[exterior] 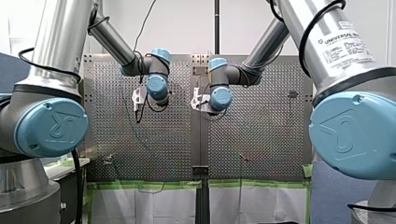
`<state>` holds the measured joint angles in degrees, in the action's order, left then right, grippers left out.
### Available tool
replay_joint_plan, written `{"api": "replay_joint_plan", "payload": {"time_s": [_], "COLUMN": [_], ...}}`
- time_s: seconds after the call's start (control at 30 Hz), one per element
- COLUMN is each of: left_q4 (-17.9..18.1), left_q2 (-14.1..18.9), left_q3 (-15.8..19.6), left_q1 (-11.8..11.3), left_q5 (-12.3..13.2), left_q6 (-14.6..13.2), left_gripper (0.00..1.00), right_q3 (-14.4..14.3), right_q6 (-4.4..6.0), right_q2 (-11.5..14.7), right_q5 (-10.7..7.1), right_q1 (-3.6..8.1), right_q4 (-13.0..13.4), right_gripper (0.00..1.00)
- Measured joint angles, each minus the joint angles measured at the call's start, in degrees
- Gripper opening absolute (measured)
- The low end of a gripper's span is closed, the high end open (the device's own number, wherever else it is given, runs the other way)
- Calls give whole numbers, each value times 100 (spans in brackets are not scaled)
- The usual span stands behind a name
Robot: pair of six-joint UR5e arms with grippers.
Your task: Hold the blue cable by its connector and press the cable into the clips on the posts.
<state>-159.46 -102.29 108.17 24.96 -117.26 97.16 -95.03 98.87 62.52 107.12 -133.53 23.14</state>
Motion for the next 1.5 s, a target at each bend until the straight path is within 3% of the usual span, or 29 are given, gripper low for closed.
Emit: {"api": "replay_joint_plan", "payload": {"time_s": [0.13, 0.43, 0.63, 0.97, 1.2, 1.33, 1.5], "left_q4": [208, 661, 964, 1475, 1770, 1809, 1841], "left_q2": [-201, -531, -822, -1329, -1613, -1811, -2061], "left_q3": [100, 272, 276, 206, 15, -178, -427], "left_q1": [98, 247, 357, 510, 578, 643, 770], "left_q5": [2, 96, 247, 258, 290, 385, 383], "left_q6": [-62, -177, -212, -203, -192, -111, -53], "left_gripper": [0, 0, 0, 0, 0, 0, 0], "right_q3": [-196, -622, -910, -1314, -1550, -1580, -1584], "right_q6": [-94, -68, 27, 180, 317, 342, 362], "right_q2": [-196, -558, -827, -1191, -1332, -1384, -1399], "right_q5": [79, 103, 64, 59, -125, -321, -419], "right_q1": [46, 201, 303, 539, 859, 1072, 1328], "right_q4": [196, 622, 911, 1313, 1670, 1884, 2153], "right_gripper": [0, 0, 0, 0, 0, 0, 0]}}
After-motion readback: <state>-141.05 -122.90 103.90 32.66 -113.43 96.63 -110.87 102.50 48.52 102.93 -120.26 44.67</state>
